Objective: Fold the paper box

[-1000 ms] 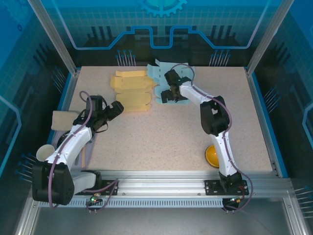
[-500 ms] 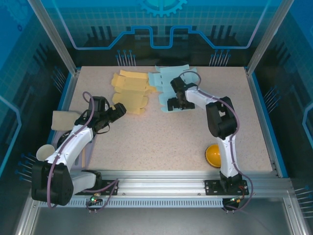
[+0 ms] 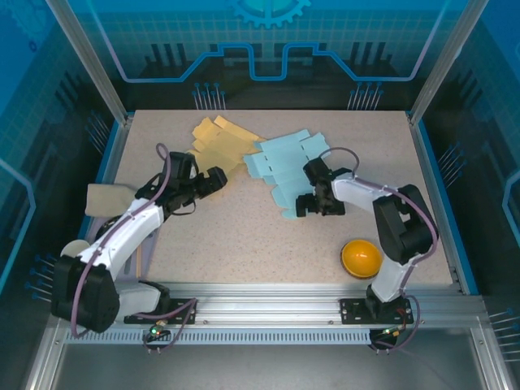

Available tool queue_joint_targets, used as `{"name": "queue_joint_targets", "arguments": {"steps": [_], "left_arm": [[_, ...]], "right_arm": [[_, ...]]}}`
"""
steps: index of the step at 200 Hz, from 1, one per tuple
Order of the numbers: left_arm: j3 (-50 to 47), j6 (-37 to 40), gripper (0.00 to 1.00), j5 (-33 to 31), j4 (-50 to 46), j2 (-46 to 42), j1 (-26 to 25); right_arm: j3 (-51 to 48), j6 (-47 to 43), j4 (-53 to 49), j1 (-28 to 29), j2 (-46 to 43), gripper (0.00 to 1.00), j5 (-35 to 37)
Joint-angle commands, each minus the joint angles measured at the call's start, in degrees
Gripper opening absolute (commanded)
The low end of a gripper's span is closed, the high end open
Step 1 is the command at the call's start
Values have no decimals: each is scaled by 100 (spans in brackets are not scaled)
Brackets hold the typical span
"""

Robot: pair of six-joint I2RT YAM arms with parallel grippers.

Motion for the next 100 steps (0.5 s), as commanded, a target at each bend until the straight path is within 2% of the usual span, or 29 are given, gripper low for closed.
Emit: {"name": "queue_joint_targets", "arguments": {"steps": [1,43,100], "left_arm": [[506,185,95,325,126,672,-68],[1532,339,87,843,338,2129,-313],[2849,535,72,786,125,3606,-668]], "right_arm": [[-169,65,139,75,-526,100,-124],[-220,-271,218,187,-1521,96,-245],[-424,-647,538,218,-2827,92,-375]]}}
